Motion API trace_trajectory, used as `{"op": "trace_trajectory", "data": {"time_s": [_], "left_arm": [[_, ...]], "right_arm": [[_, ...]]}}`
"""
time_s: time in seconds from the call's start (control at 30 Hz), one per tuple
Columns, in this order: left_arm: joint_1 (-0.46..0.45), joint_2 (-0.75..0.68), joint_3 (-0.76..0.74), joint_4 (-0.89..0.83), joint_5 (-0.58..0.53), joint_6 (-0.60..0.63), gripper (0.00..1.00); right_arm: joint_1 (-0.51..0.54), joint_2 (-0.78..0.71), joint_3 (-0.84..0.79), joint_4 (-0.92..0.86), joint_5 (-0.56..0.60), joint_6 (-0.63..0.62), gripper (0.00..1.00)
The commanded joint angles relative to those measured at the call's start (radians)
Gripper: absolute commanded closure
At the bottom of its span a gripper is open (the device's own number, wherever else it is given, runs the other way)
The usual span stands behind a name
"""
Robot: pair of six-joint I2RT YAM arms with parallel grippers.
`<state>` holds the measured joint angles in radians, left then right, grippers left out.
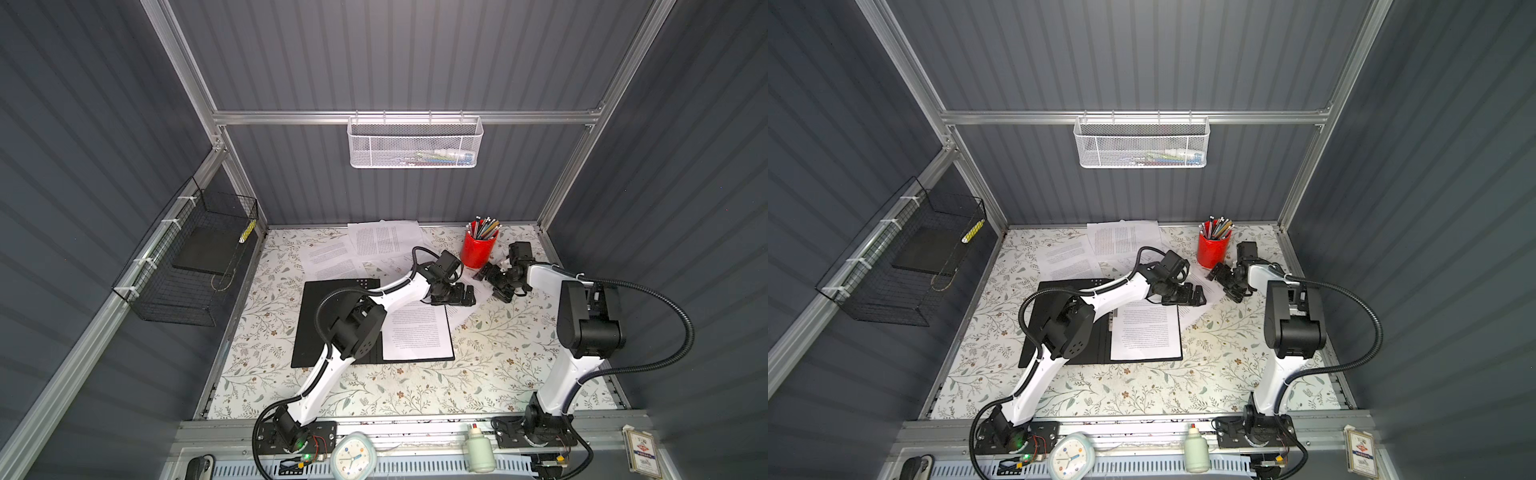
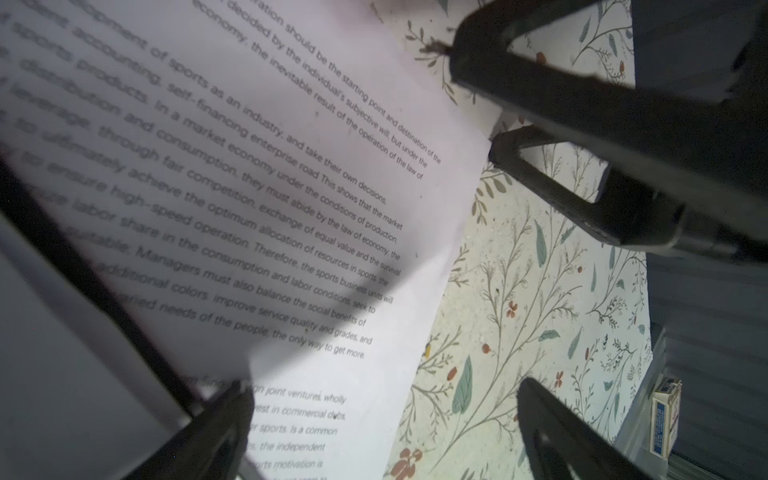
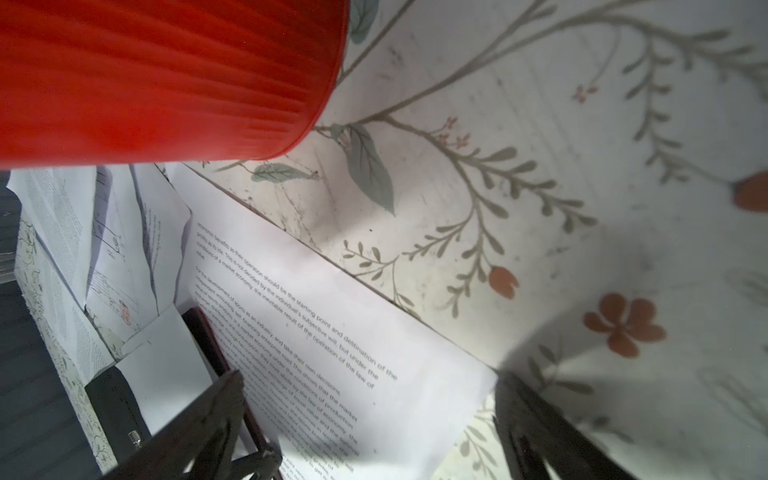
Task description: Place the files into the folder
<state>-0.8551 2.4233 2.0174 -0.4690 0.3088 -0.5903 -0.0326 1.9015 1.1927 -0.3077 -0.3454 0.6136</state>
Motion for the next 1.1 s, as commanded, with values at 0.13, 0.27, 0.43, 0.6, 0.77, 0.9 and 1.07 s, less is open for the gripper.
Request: {"op": "trace_trajectory", "data": {"time_s": [0.13,0.27,0.43,0.6,0.77,0.9,1.07], "left_arm": [[-0.001,0.021,-0.044,-0.083,0.004,0.009,0.00],[0.000,0.035,-0.018,-0.086,0.009,0.006,0.00],[-0.001,0.033,-0.013,-0.087,0.009,0.010,0.00],[0.000,0.031,-0.022,-0.083,0.013,0.012,0.00],[-0.001,0.013,-0.045,-0.063,0.013,0.012,0.00],[-0.001,-0.005,-0.057,-0.050,0.047,0.018,0.00],[0.004,-0.015,-0.056,-0.044,0.051,0.019,0.00]], "right_arm": [[0.027,0.016,-0.020,0.015,-0.074,0.095,0.05],[0.030,0.002,-0.073,0.075,-0.130,0.137,0.06],[0.041,-0.052,-0.175,0.184,-0.228,0.171,0.07],[0.076,-0.112,-0.288,0.329,-0.275,0.239,0.09],[0.102,-0.153,-0.401,0.466,-0.234,0.312,0.19],[0.117,-0.148,-0.473,0.613,-0.226,0.399,0.38],[0.154,-0.185,-0.545,0.682,-0.152,0.452,0.72]]}}
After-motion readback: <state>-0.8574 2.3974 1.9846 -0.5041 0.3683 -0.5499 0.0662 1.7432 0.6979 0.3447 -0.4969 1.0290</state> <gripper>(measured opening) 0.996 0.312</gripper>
